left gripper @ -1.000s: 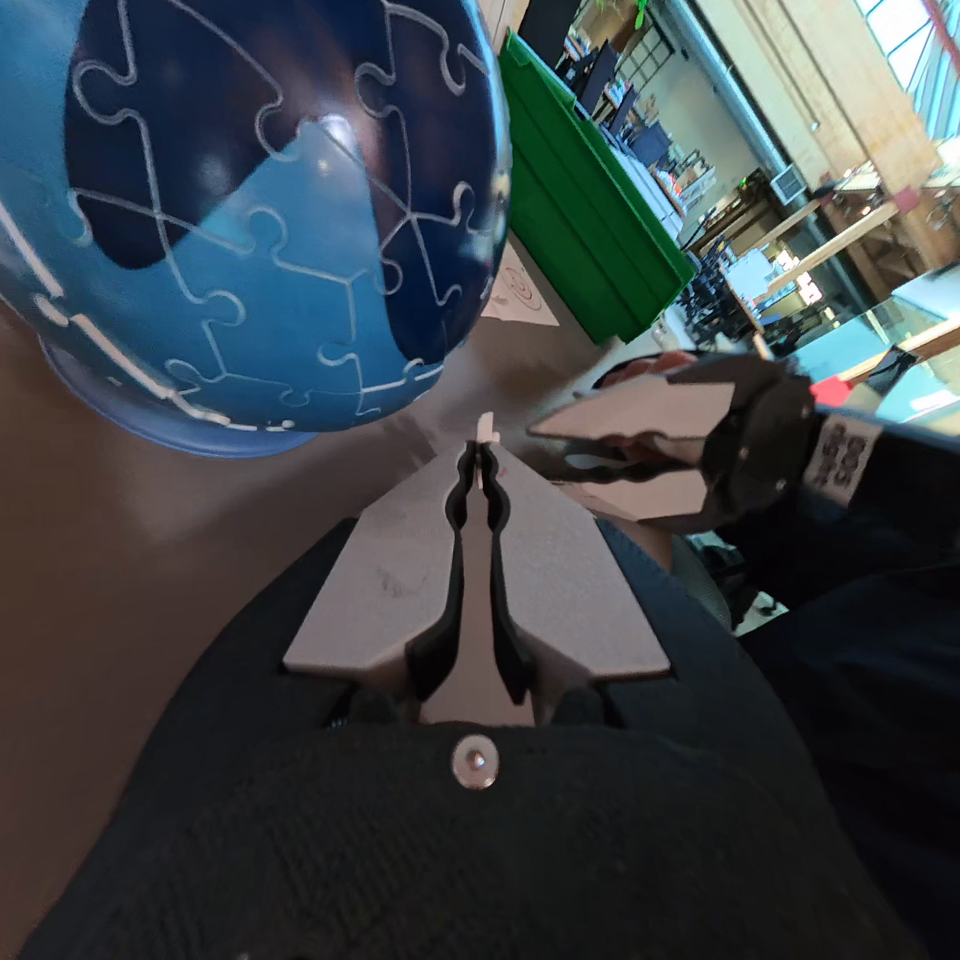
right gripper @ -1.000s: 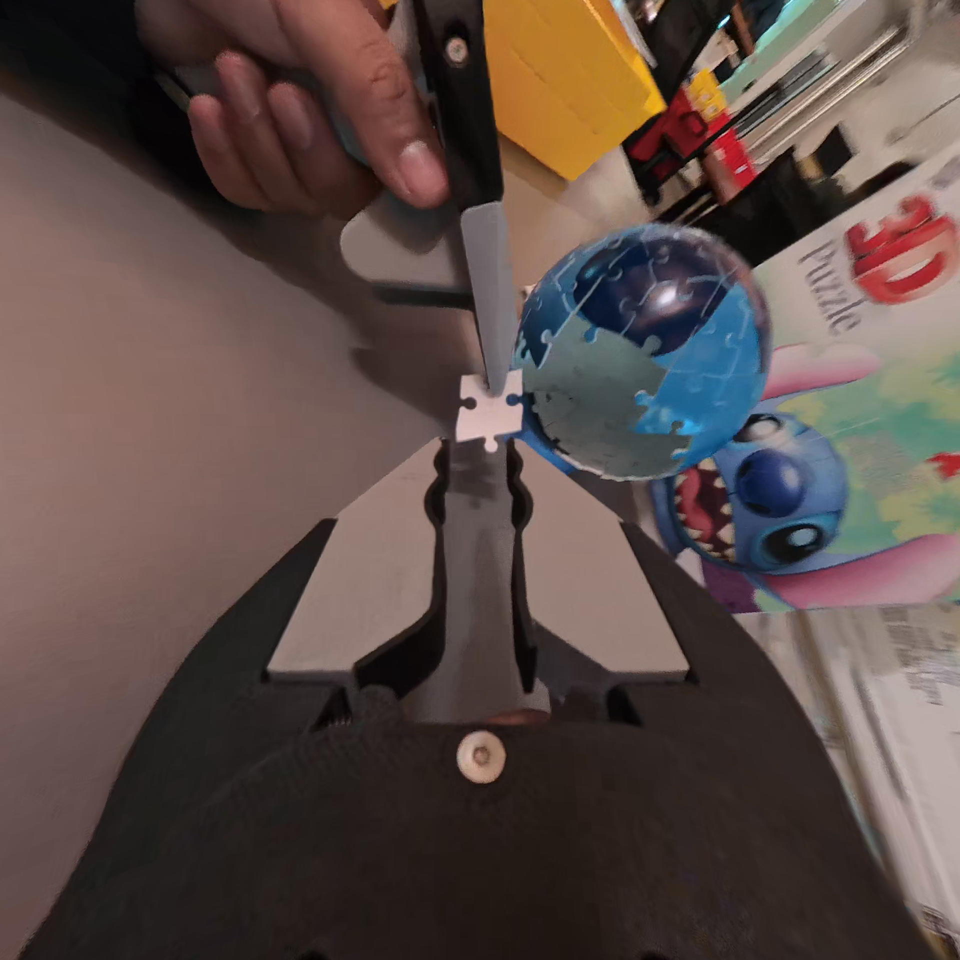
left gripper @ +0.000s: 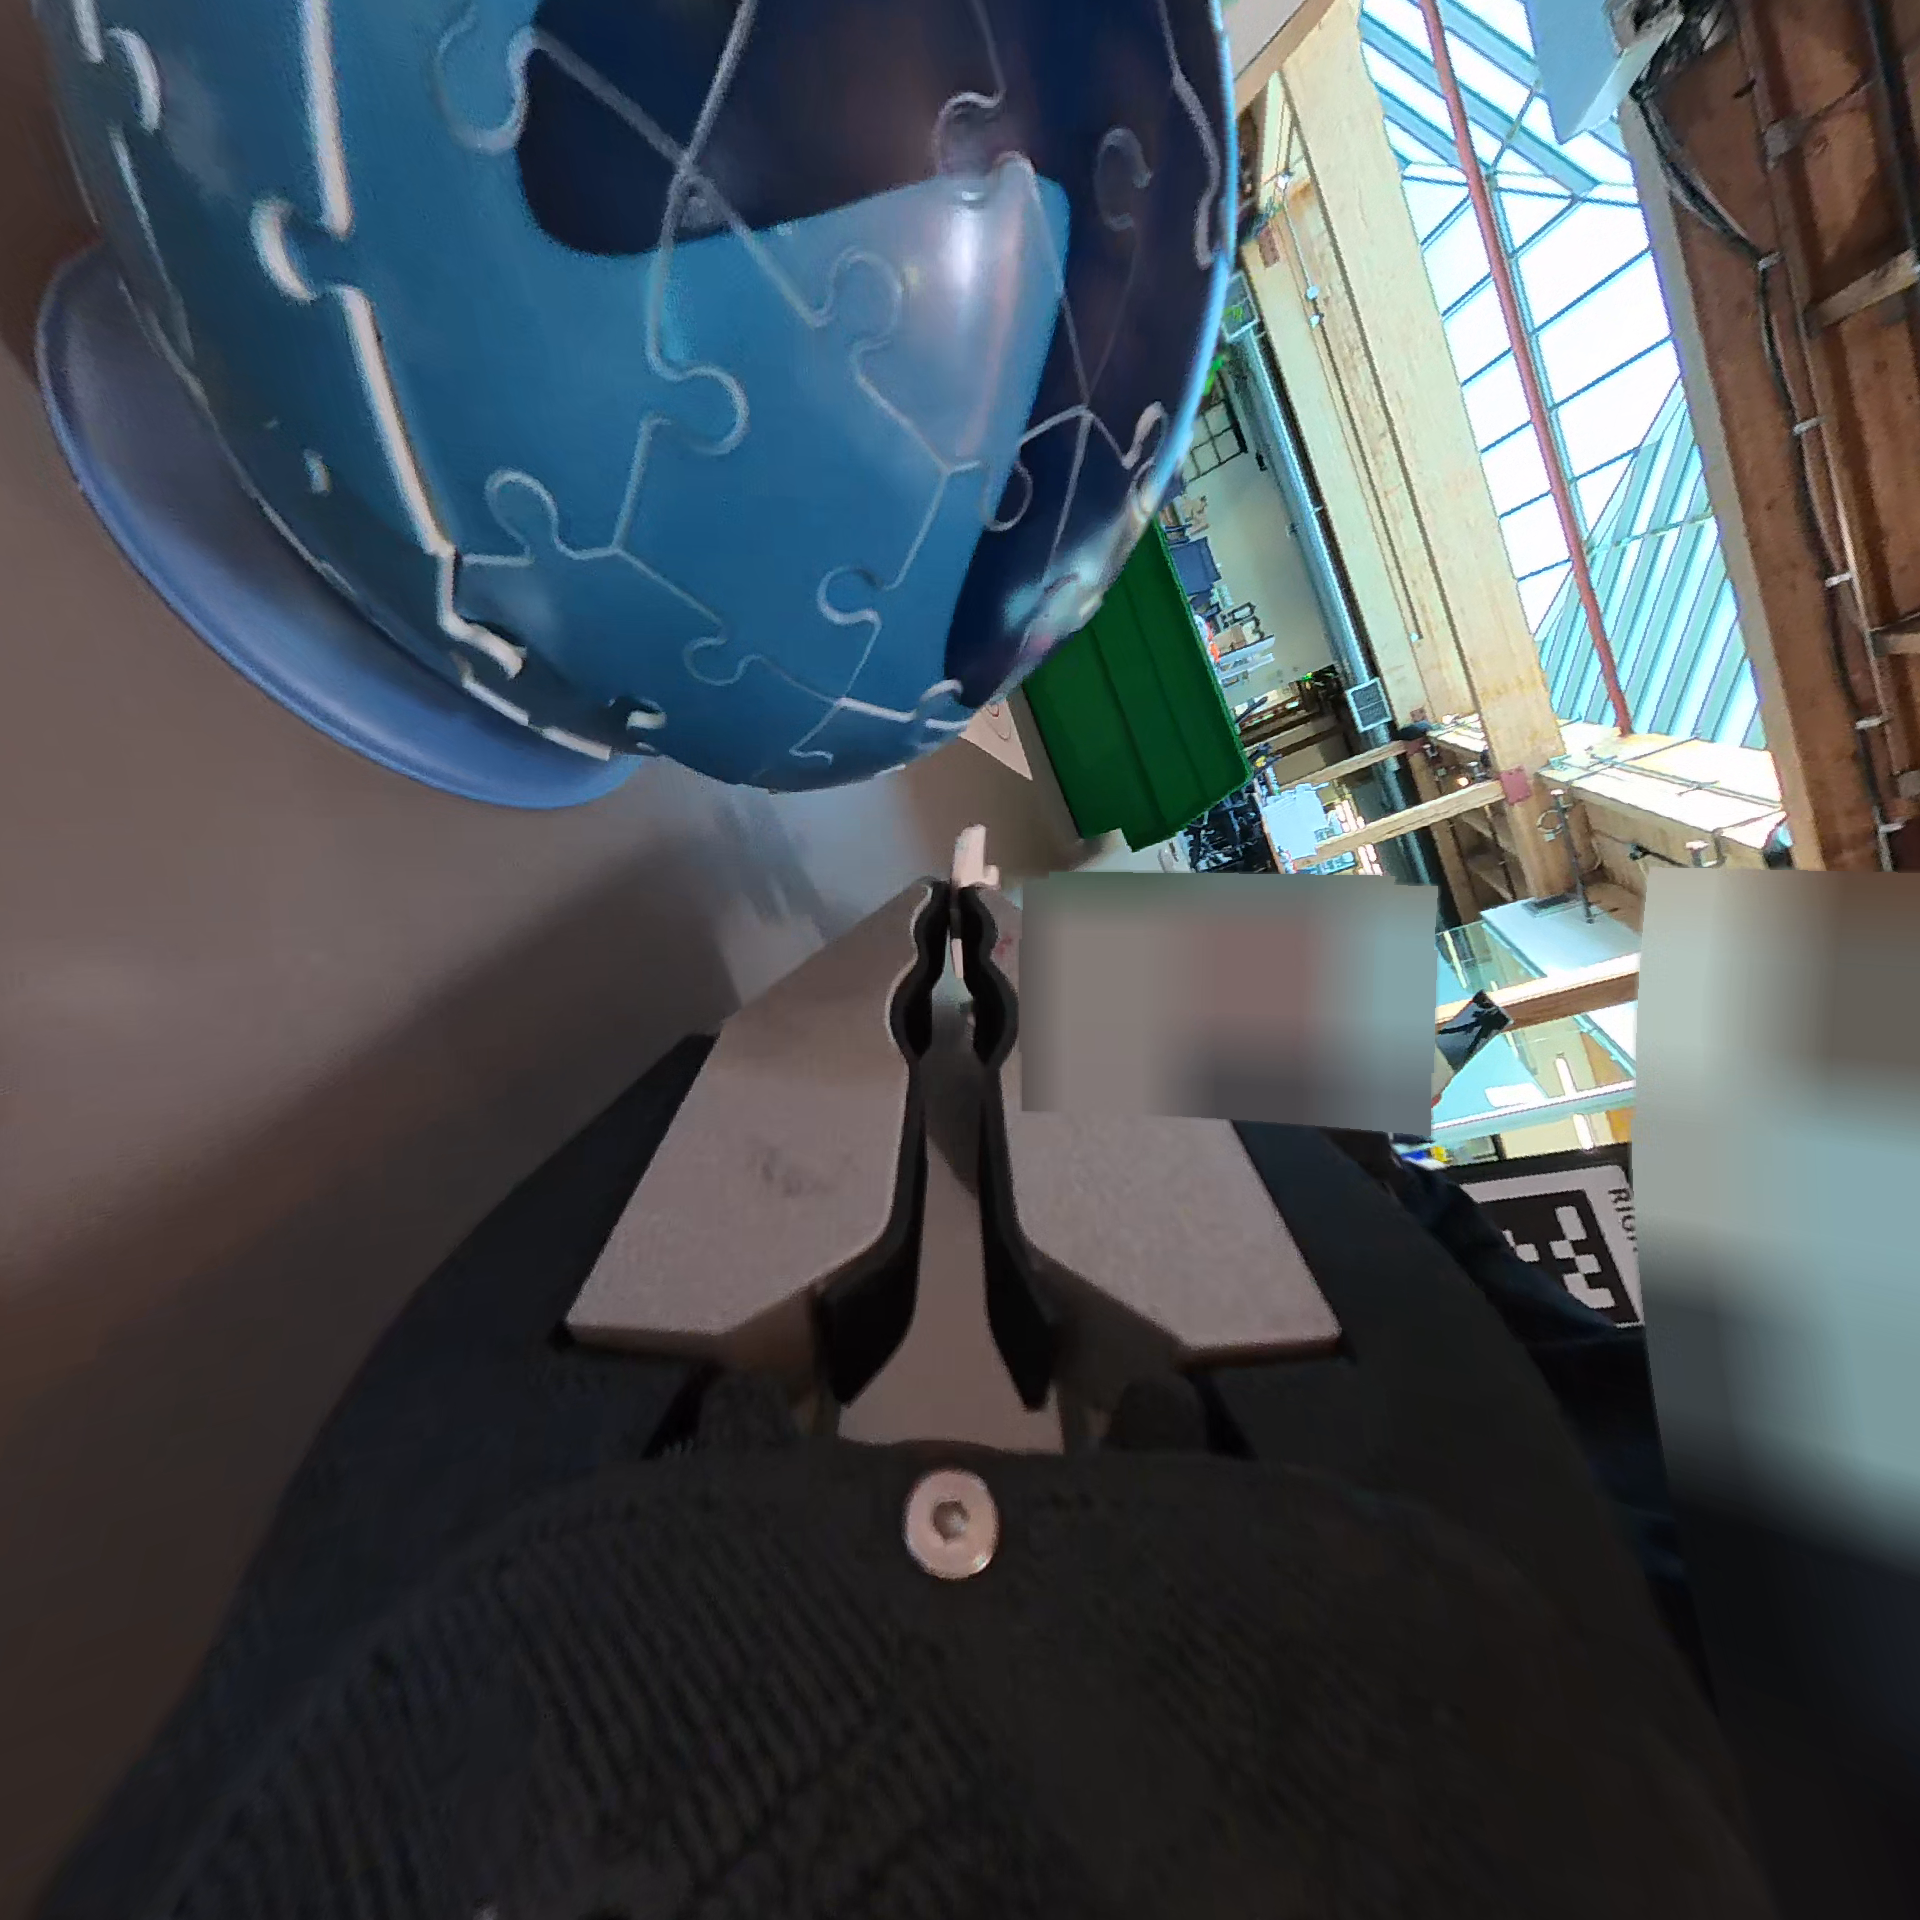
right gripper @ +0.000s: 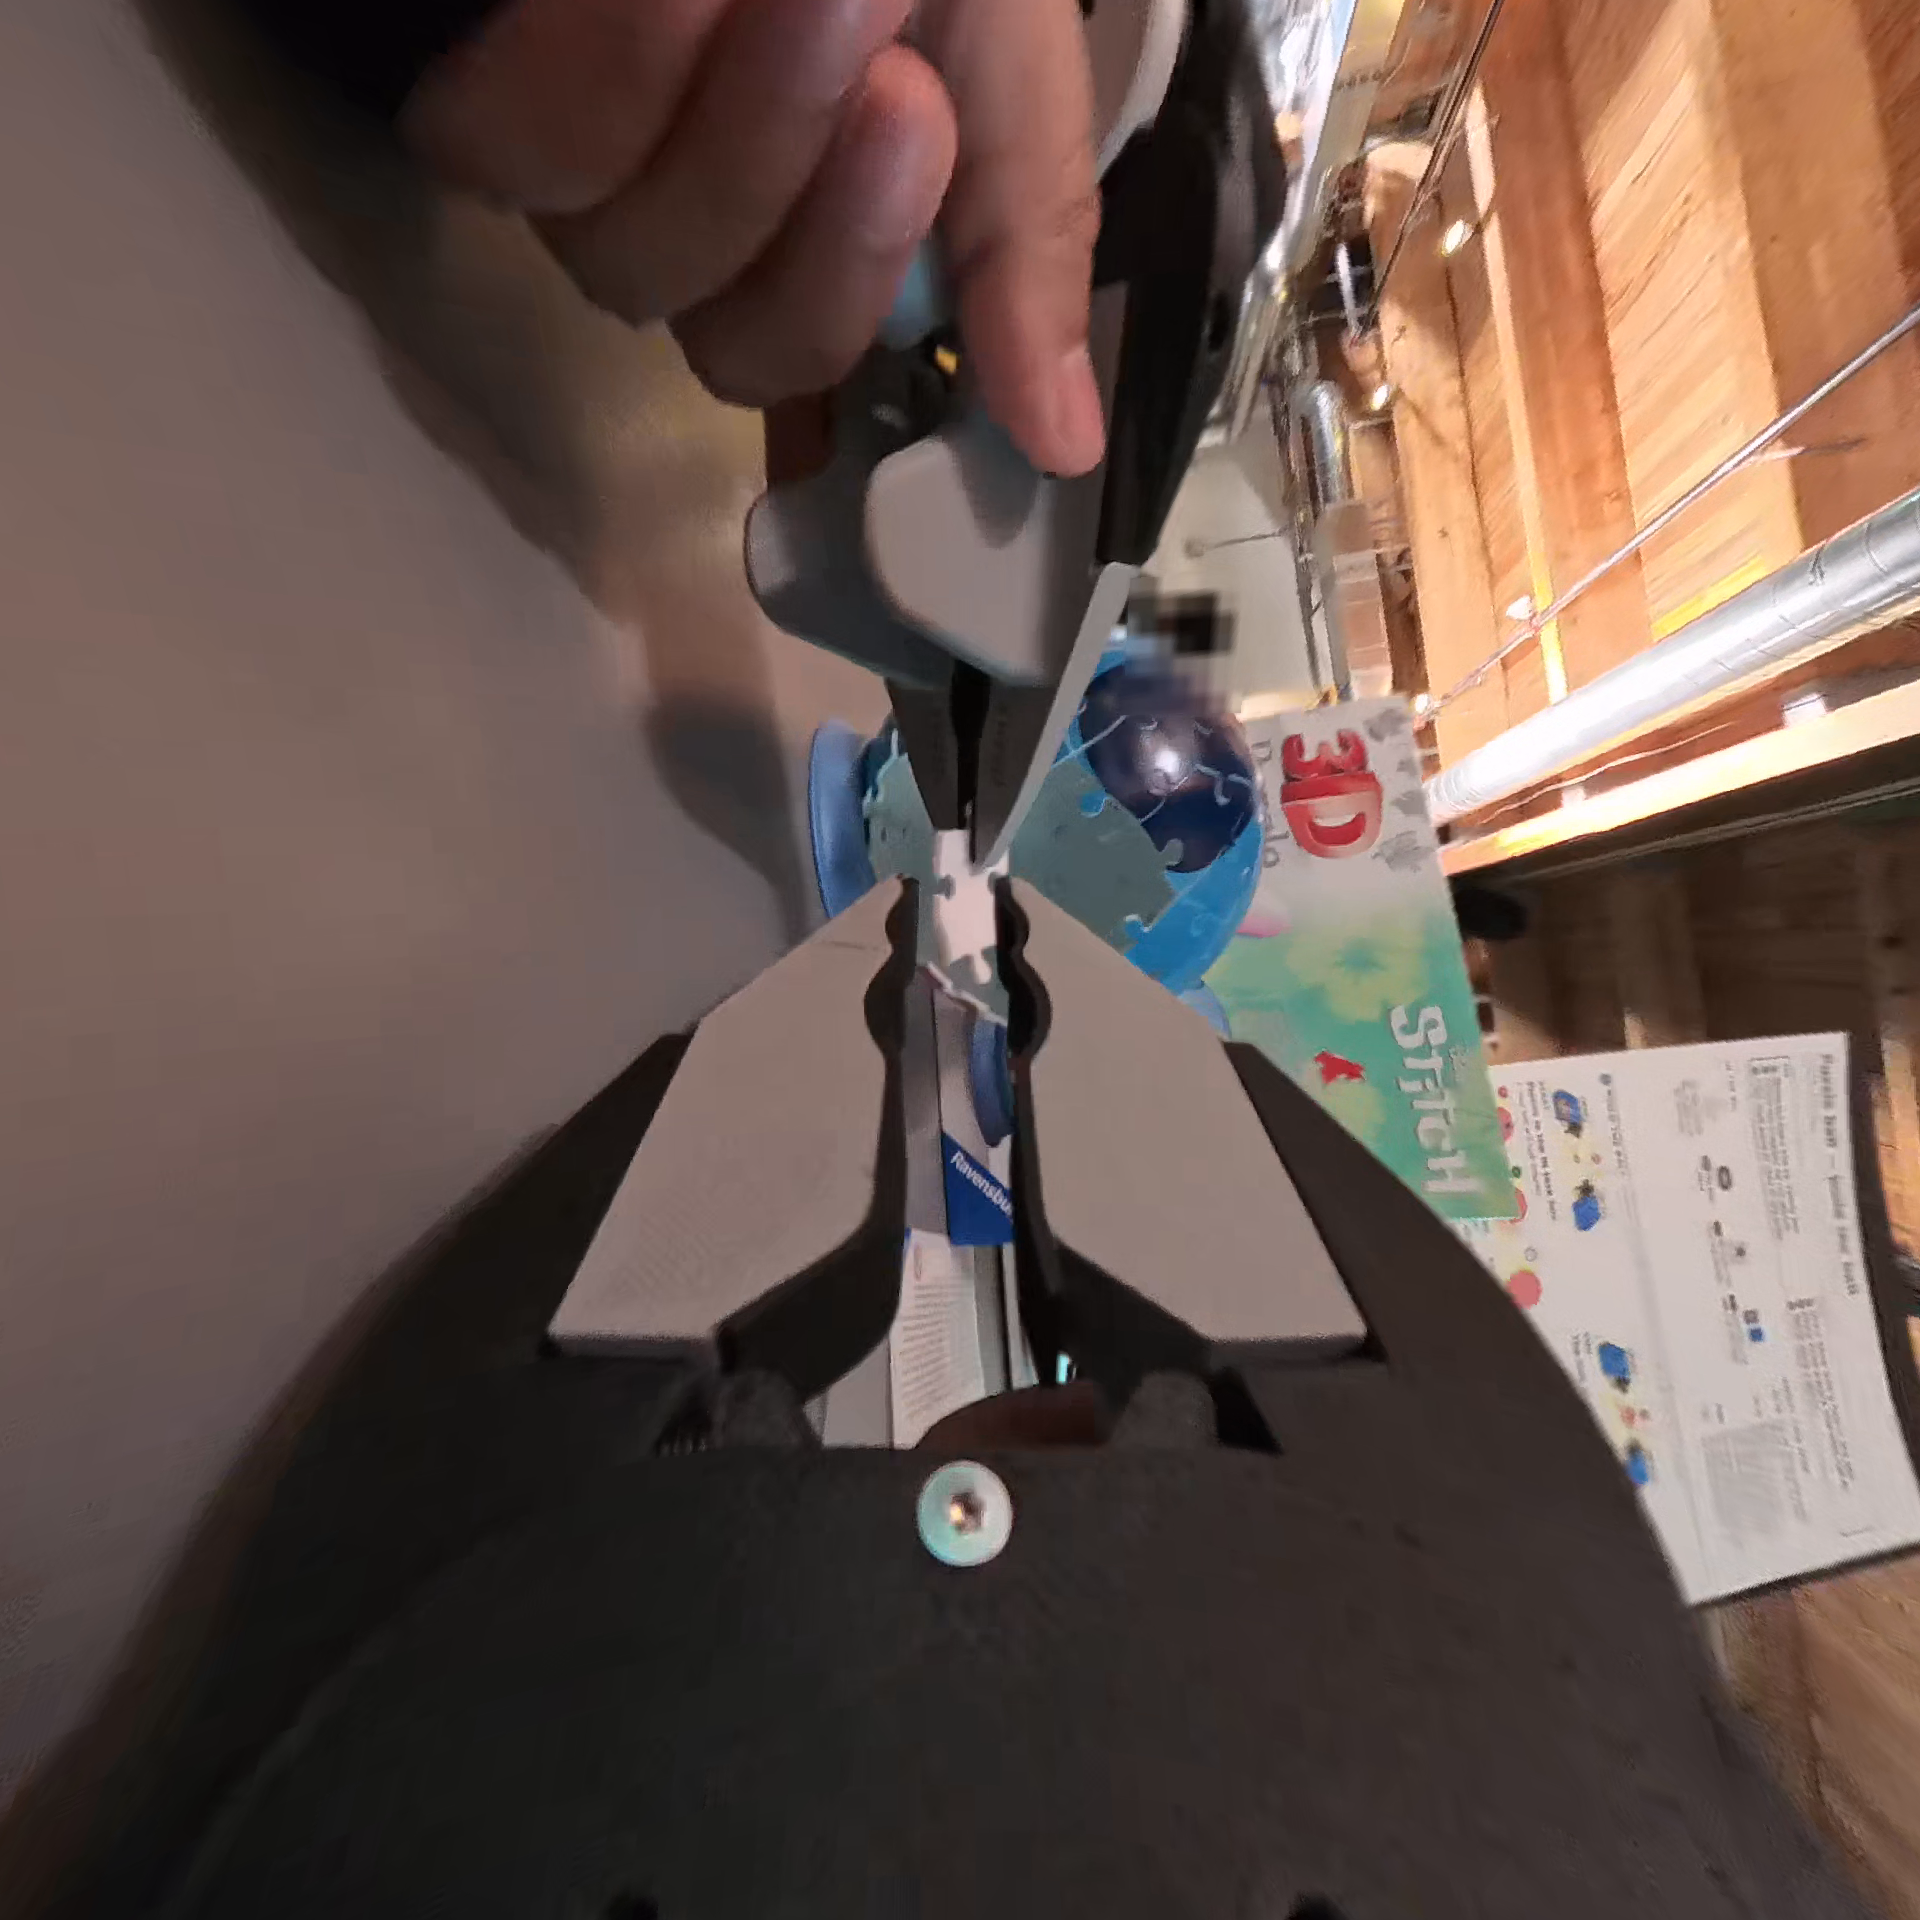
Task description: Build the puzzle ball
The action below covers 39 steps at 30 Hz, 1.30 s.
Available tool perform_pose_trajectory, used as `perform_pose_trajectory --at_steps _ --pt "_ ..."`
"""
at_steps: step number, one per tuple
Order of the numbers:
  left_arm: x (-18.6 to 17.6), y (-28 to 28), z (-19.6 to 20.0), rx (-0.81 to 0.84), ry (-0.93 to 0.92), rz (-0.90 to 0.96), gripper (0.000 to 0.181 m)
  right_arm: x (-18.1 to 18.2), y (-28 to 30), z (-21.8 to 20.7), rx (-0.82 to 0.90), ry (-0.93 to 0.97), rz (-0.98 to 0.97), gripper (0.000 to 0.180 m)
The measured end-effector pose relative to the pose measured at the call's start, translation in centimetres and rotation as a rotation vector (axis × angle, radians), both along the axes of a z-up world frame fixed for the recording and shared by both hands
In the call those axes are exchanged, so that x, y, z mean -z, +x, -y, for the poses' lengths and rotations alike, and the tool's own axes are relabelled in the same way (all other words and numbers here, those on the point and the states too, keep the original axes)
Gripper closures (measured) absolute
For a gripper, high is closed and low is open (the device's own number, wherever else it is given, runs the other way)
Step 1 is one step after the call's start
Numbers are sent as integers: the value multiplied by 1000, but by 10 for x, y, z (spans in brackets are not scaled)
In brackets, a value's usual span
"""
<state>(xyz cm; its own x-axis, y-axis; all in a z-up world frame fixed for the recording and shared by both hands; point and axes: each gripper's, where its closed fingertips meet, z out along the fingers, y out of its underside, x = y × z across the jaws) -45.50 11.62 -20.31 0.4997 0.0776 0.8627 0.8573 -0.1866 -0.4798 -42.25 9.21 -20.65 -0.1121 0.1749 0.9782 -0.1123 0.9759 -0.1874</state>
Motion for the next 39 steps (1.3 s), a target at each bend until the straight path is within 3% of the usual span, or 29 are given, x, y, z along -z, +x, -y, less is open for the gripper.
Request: perform_pose_trajectory --at_steps 3,14,26,28,30,39 --pt "-2 -1 1 -12 12 55 181 3 -4 -9 45 -8 28 147" --pt "0 3 -1 -22 4 134 181 6 -6 -9 37 83 -8 179" --pt "-6 -1 0 -30 42 128 181 6 -7 -7 24 90 -24 180" --pt "-14 -4 2 -33 99 122 169 4 -7 -6 22 86 -31 180" --pt "-12 -11 7 -60 85 77 158 5 -9 -7 28 76 -18 180" --pt "-11 -43 68 -136 -55 -271 153 14 -22 -15 34 47 40 180"
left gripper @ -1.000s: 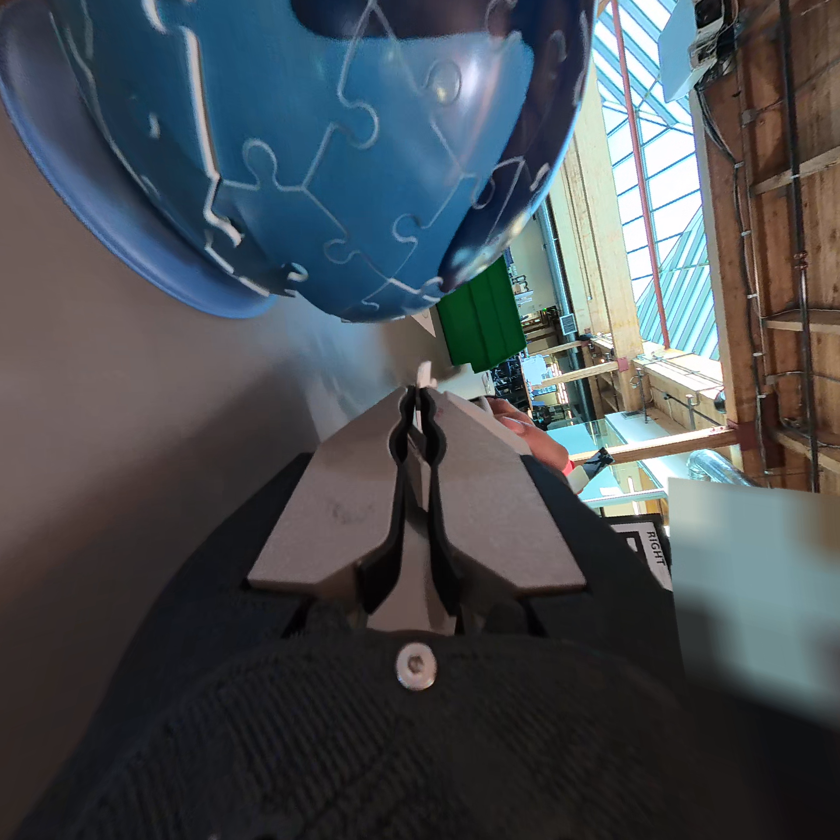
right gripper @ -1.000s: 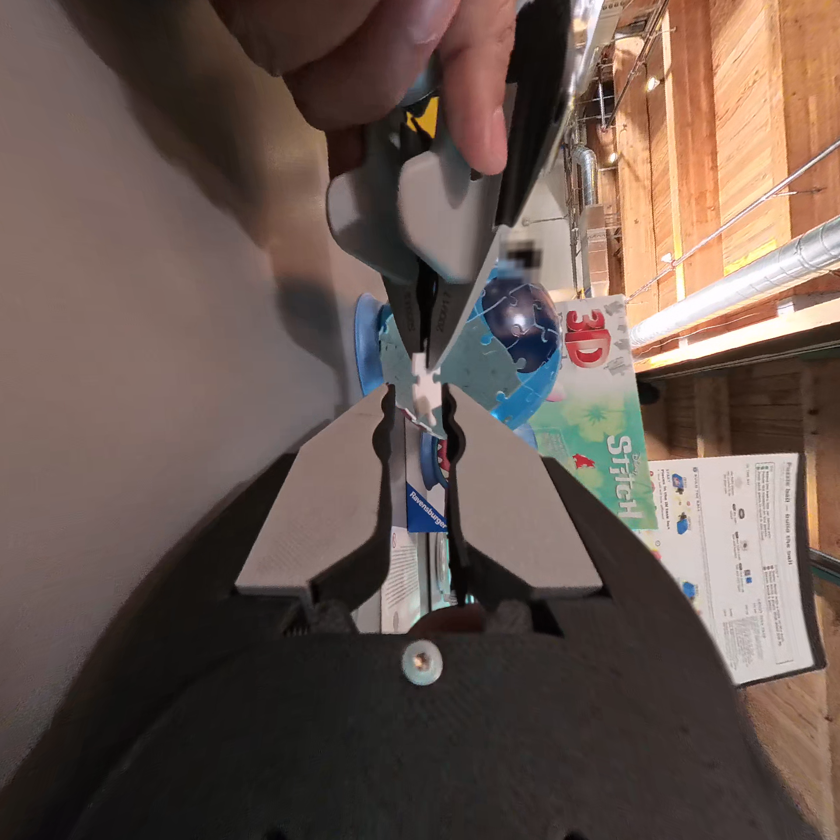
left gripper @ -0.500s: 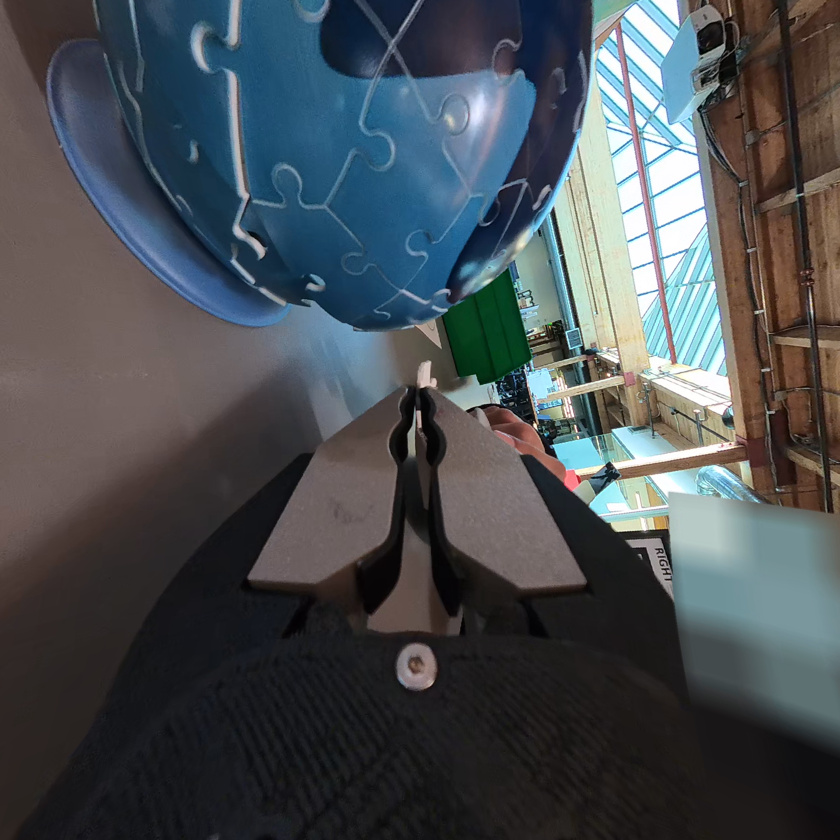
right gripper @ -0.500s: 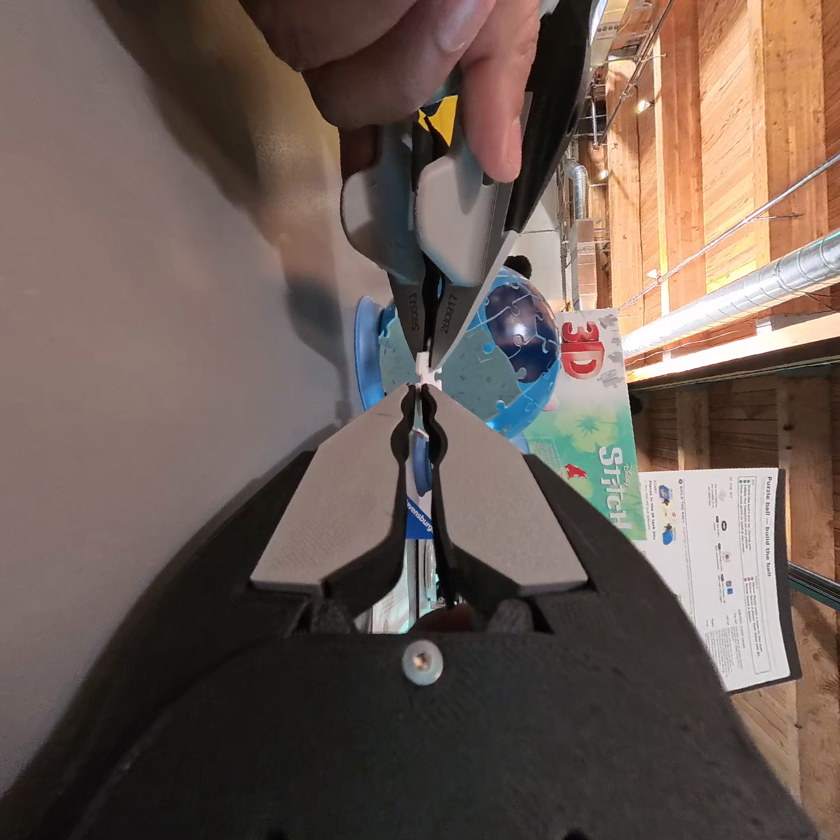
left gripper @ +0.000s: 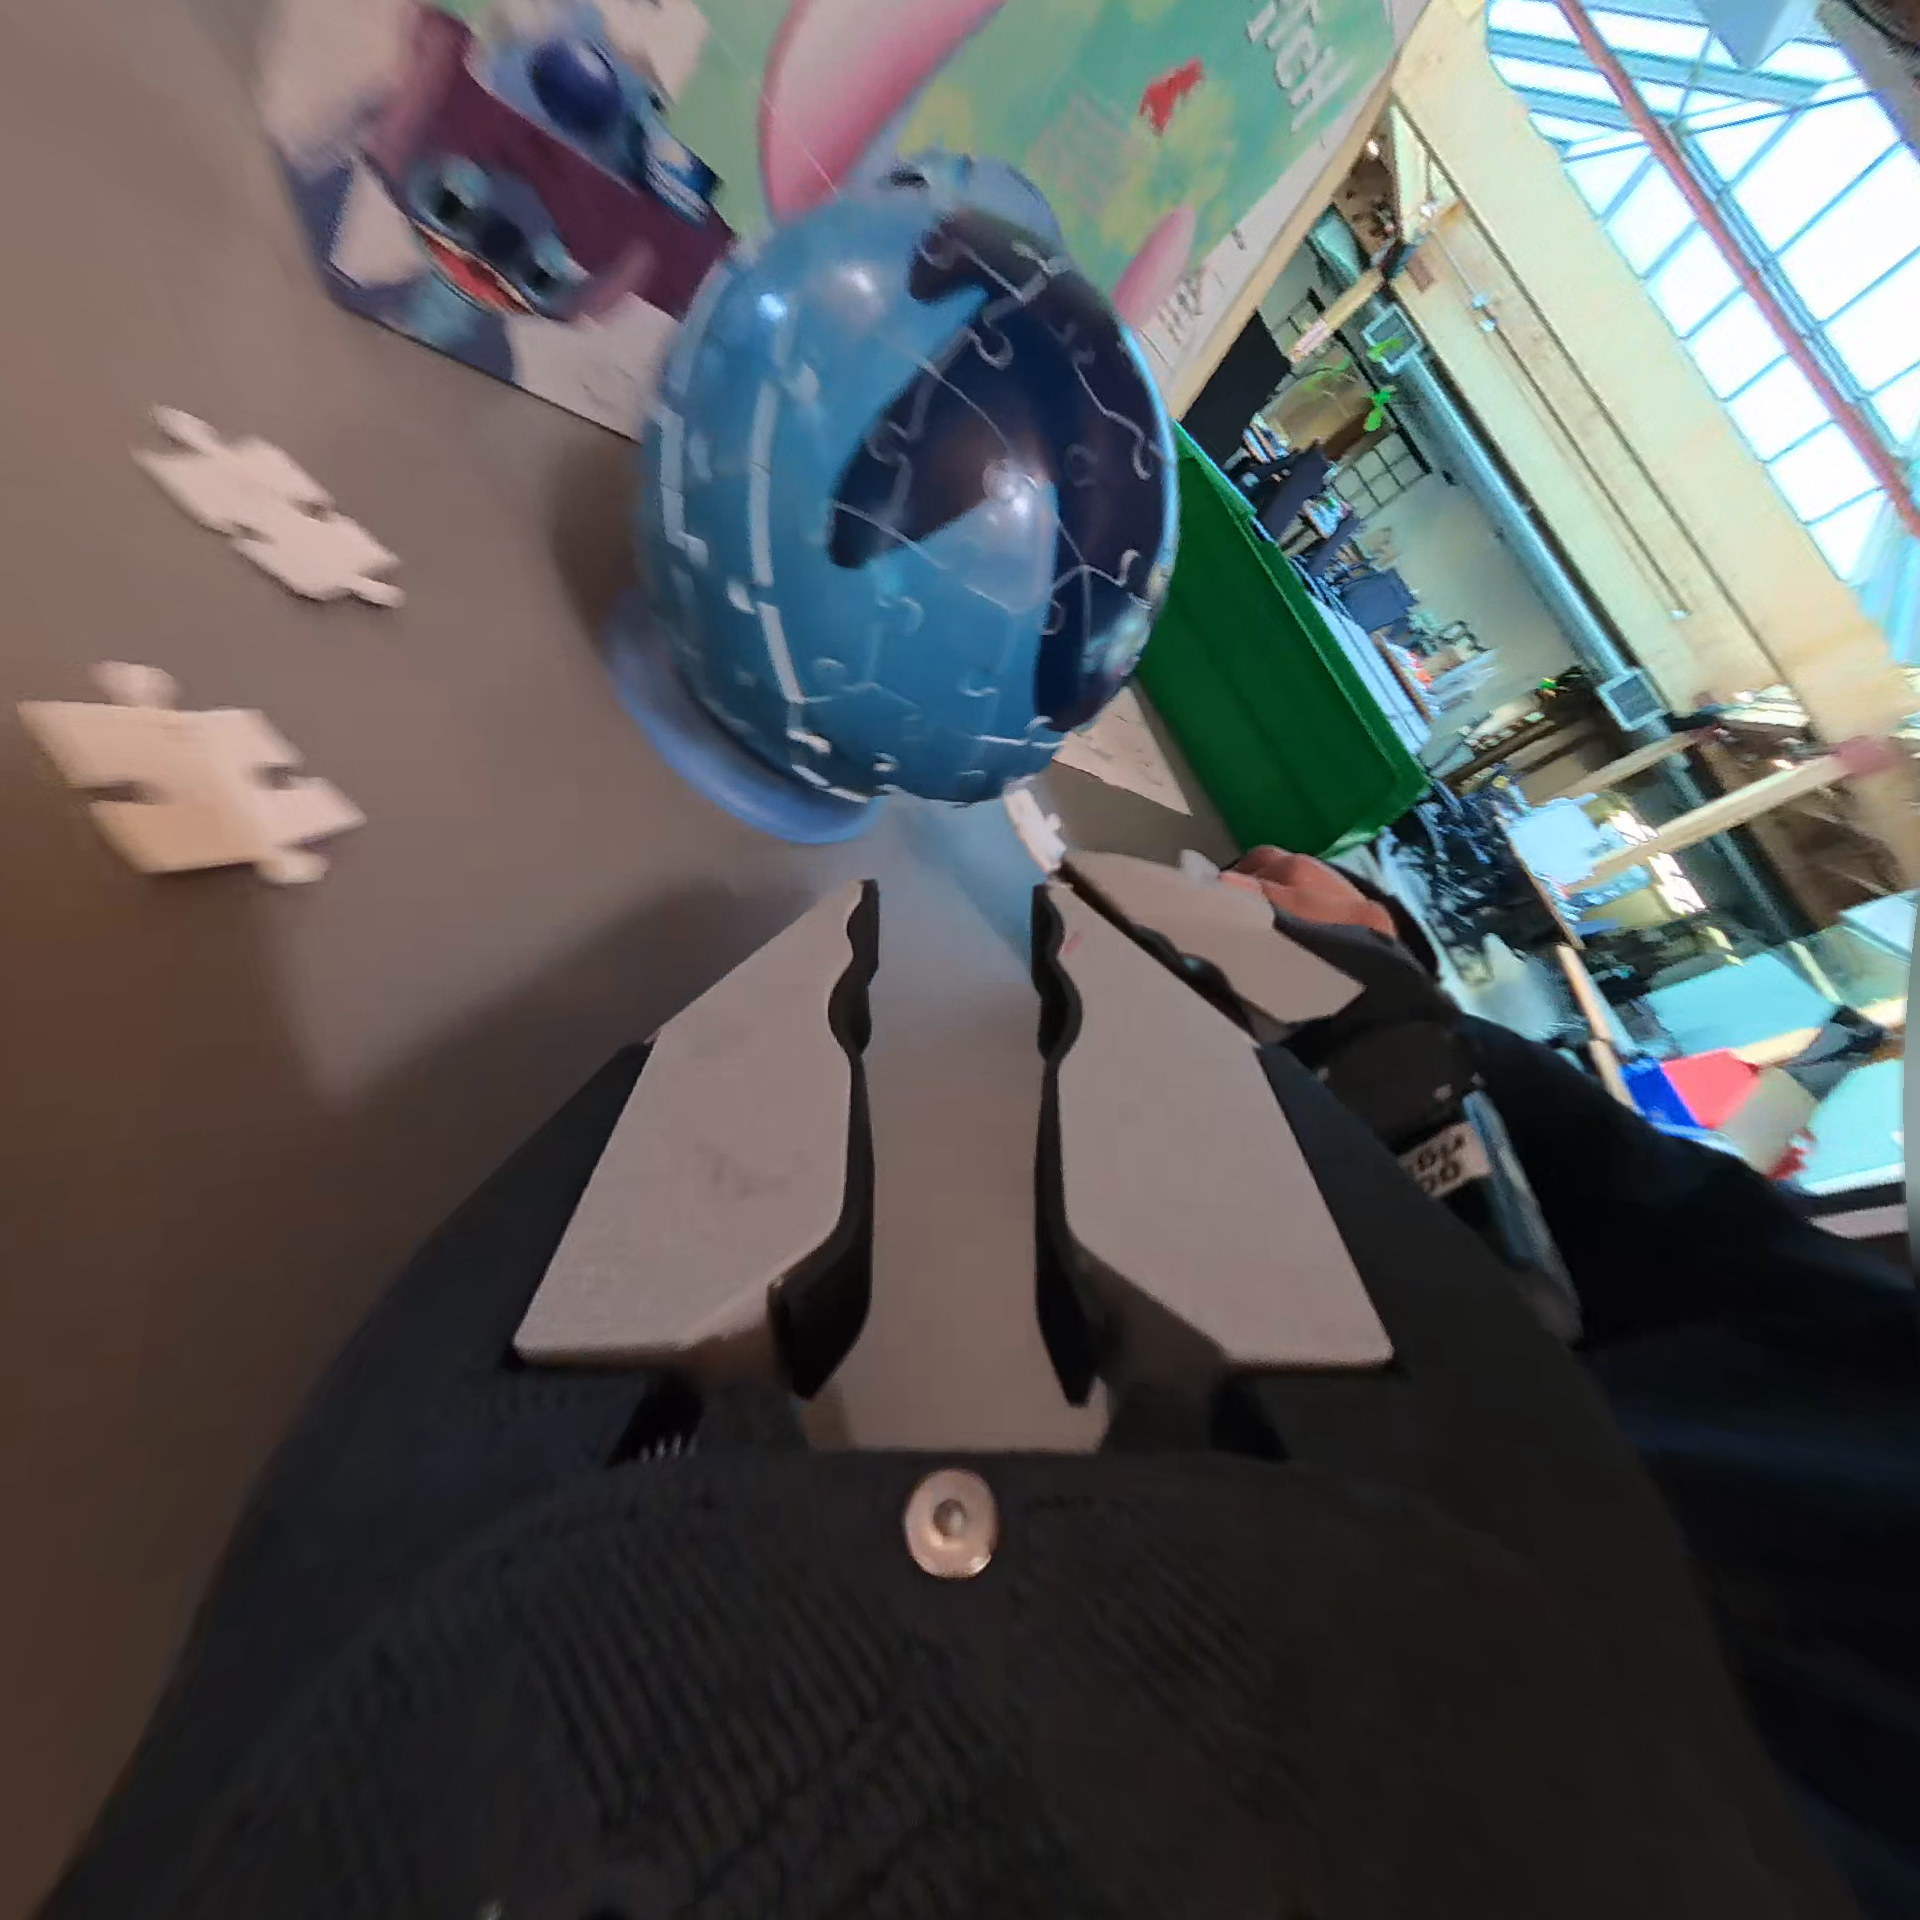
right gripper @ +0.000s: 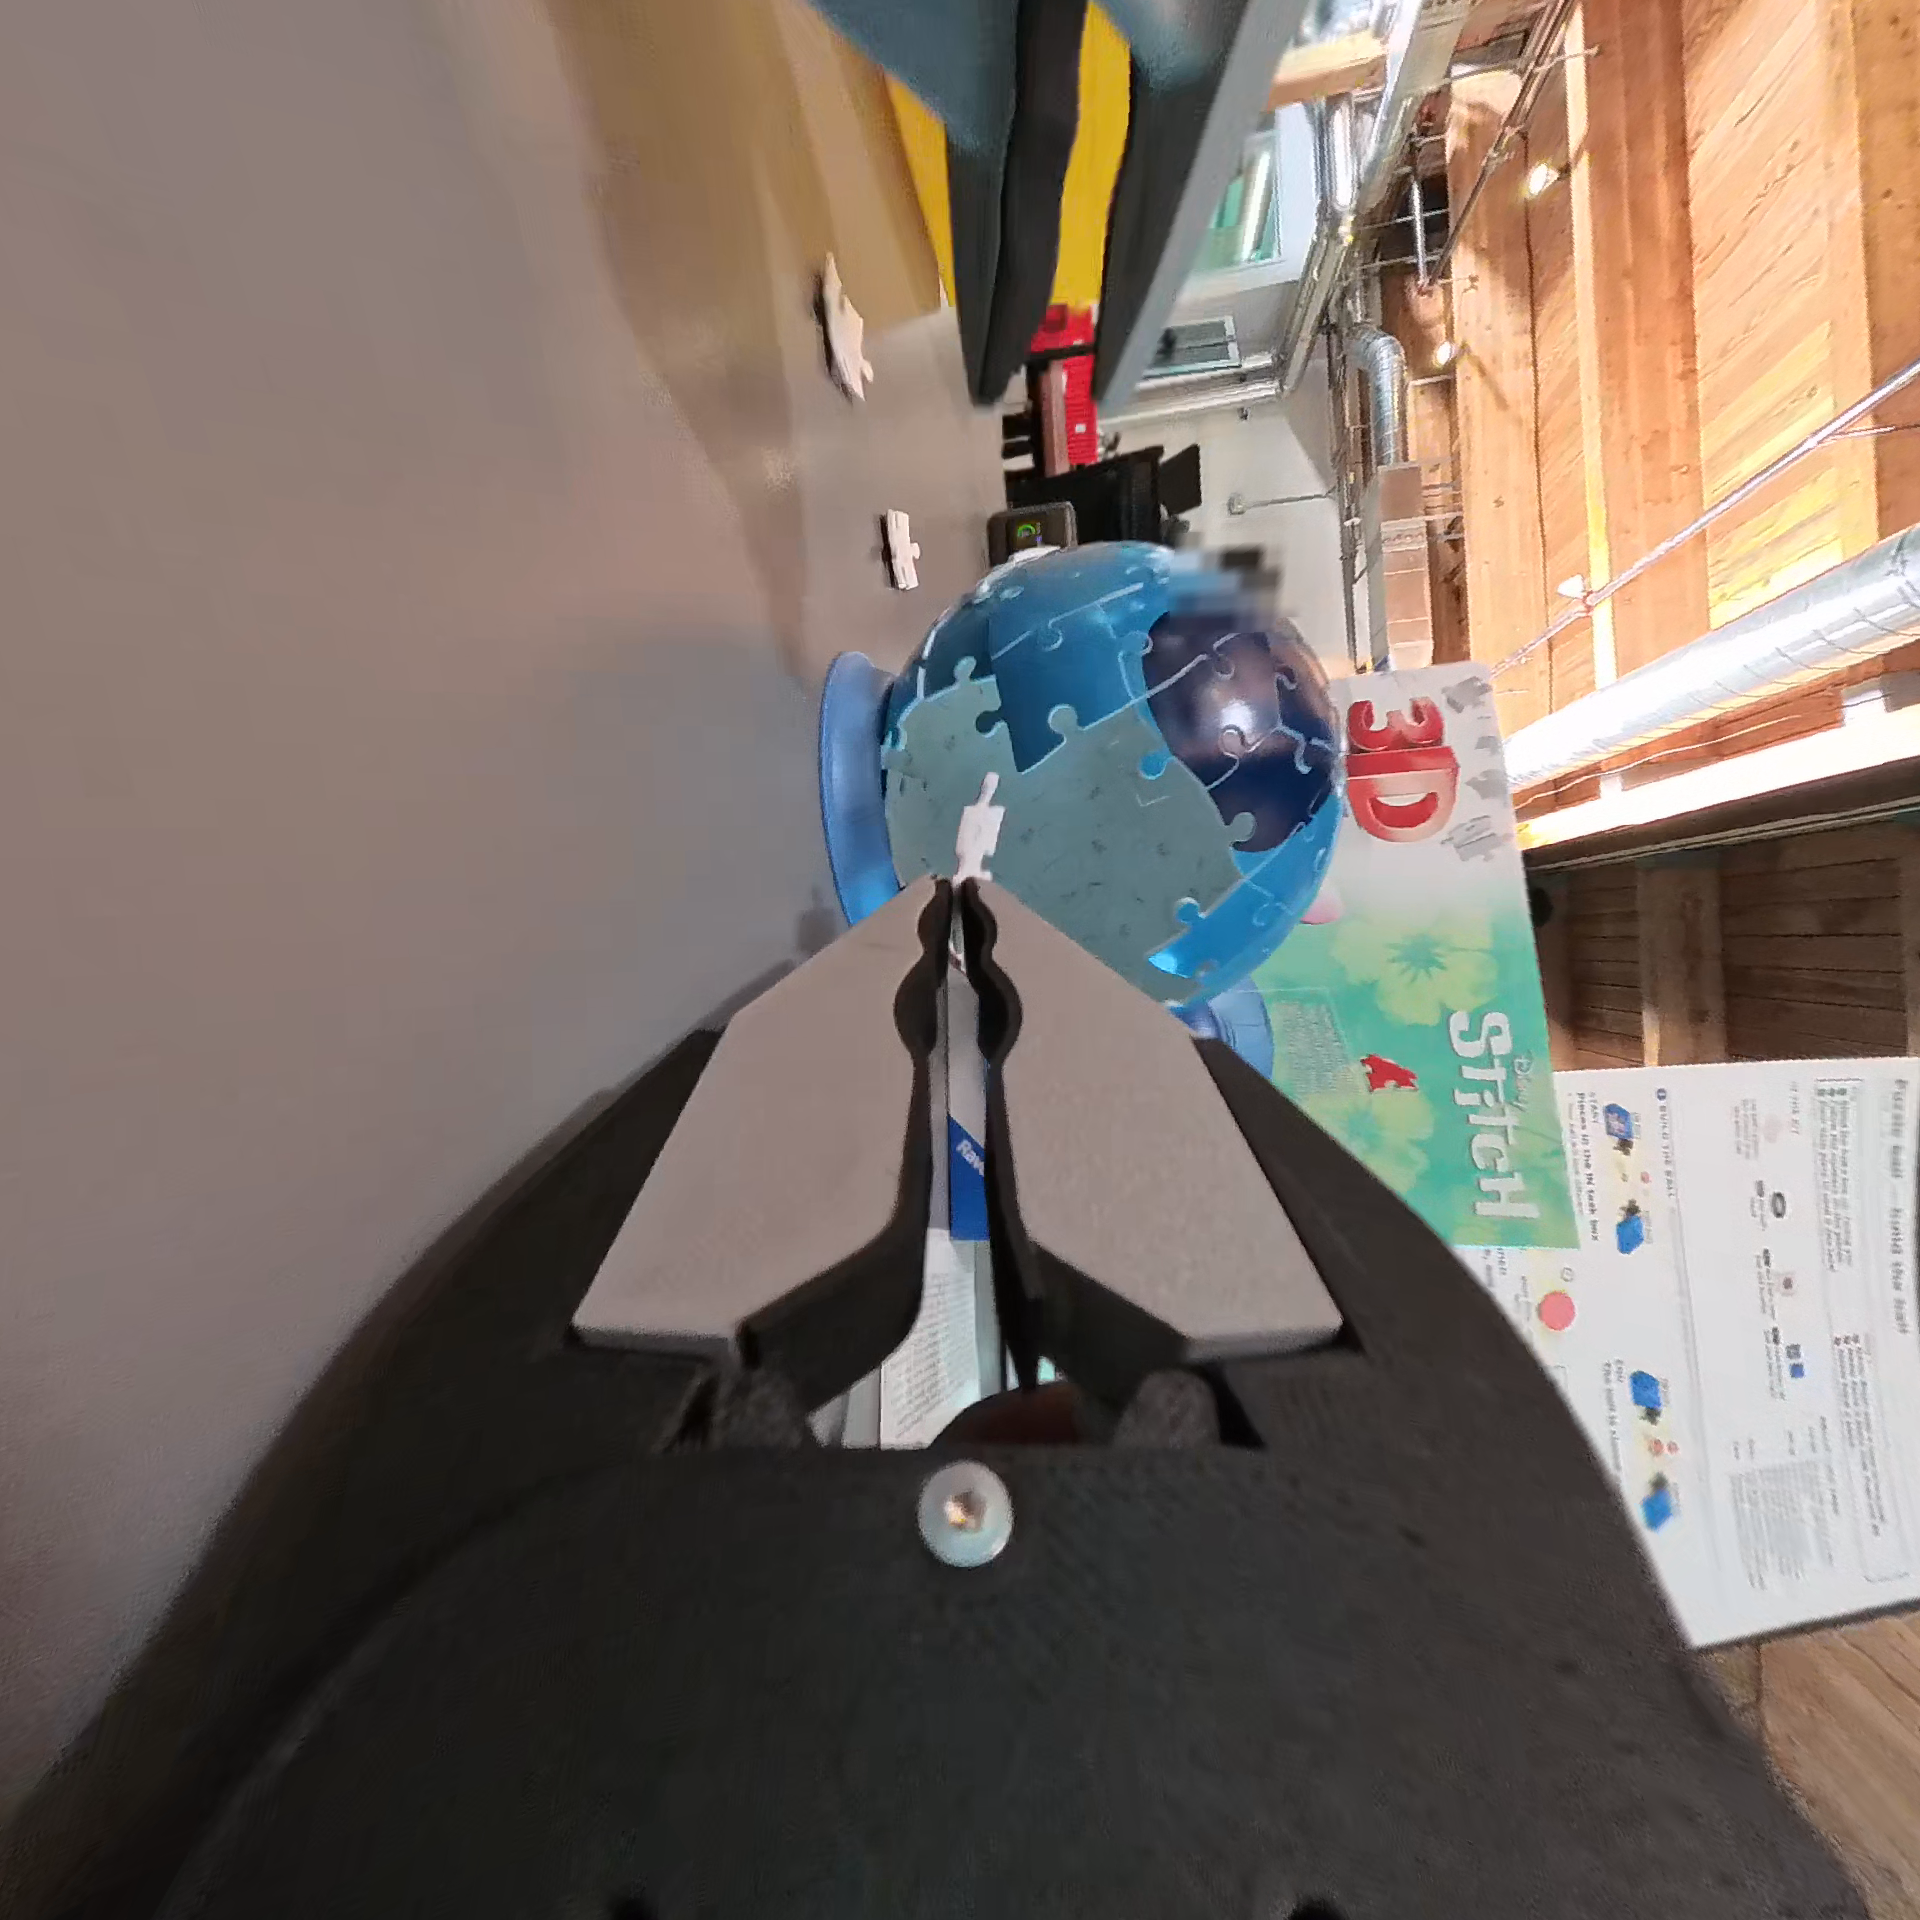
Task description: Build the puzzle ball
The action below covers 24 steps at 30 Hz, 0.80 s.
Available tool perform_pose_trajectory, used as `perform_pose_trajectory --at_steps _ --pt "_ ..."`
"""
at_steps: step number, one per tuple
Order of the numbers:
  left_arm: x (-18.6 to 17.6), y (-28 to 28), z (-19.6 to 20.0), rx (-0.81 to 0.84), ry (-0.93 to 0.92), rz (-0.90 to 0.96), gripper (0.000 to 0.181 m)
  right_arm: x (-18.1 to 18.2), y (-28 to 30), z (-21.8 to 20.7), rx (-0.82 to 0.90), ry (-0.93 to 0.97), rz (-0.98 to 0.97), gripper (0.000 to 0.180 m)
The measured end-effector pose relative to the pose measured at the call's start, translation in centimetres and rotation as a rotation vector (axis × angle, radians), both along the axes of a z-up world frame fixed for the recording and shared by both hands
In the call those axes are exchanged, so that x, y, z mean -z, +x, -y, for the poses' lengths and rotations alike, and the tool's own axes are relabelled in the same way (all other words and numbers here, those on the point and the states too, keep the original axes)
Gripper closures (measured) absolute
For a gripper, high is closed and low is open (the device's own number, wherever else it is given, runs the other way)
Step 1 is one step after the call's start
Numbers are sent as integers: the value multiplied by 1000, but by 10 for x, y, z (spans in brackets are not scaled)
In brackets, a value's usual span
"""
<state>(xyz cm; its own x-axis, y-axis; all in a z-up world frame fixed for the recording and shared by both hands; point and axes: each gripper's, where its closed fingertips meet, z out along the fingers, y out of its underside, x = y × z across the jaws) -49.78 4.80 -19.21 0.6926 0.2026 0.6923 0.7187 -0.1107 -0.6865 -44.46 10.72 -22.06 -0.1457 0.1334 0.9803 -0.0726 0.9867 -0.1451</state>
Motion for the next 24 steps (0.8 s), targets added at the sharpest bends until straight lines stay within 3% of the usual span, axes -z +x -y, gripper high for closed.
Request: perform_pose_trajectory --at_steps 9,18,24 --pt "1 -3 14 28 35 -15 161 9 -24 -8 16 -20 82 180" --pt "10 -13 19 38 -151 -296 156 12 -40 -5 0 3 113 180" --pt "8 -18 22 23 -113 -245 156 18 -46 -5 -6 -17 173 180"
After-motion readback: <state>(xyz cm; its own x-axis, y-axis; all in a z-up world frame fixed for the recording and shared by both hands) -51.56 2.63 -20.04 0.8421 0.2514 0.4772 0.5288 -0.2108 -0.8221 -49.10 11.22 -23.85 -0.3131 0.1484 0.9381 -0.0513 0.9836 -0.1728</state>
